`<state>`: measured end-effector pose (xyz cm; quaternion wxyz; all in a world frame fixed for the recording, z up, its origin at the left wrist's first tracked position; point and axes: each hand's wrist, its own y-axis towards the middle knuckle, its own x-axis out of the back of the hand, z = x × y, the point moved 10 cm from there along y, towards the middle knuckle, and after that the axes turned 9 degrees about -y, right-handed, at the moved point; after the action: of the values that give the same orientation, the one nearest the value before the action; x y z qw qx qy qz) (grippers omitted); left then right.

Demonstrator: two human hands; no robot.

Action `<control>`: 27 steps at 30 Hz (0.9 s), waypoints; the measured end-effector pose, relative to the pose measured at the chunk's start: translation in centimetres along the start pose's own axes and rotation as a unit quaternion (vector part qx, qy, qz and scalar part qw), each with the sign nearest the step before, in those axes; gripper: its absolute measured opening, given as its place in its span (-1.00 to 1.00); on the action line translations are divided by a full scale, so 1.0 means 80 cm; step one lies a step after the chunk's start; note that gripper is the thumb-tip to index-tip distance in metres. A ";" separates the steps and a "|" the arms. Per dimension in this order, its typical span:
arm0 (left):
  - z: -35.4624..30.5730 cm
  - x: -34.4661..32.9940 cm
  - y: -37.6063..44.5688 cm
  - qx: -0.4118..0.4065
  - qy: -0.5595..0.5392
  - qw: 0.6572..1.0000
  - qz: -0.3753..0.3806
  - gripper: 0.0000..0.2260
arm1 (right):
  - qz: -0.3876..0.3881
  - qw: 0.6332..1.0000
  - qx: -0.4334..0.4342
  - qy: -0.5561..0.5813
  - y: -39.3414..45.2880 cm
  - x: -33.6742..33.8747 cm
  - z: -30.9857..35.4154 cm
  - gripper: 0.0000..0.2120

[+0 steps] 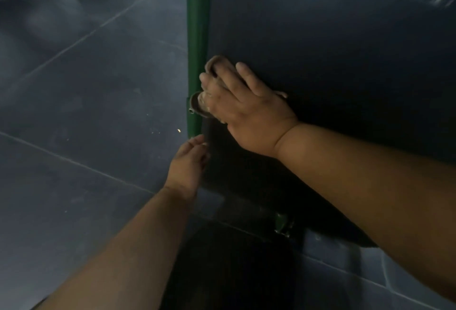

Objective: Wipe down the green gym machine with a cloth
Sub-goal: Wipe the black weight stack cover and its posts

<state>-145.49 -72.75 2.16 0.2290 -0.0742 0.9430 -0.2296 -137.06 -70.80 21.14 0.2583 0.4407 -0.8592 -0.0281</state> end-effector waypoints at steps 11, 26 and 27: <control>-0.004 -0.014 0.006 -0.014 0.026 0.997 0.071 -0.64 | 0.025 0.999 -0.040 -0.007 0.046 0.055 -0.066 -0.47; 0.001 0.091 -0.023 -0.007 0.047 0.999 0.019 -0.79 | 0.166 0.975 0.141 -0.044 0.057 0.016 0.058 -0.45; -0.001 0.104 -0.029 -0.005 0.047 0.999 0.006 -0.85 | 0.164 0.979 0.107 -0.054 0.072 0.025 0.036 -0.42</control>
<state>-152.80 -76.82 -0.04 0.1854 -0.0585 0.9545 -0.2262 -143.60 -69.34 21.07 0.1639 0.3168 -0.9305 0.0834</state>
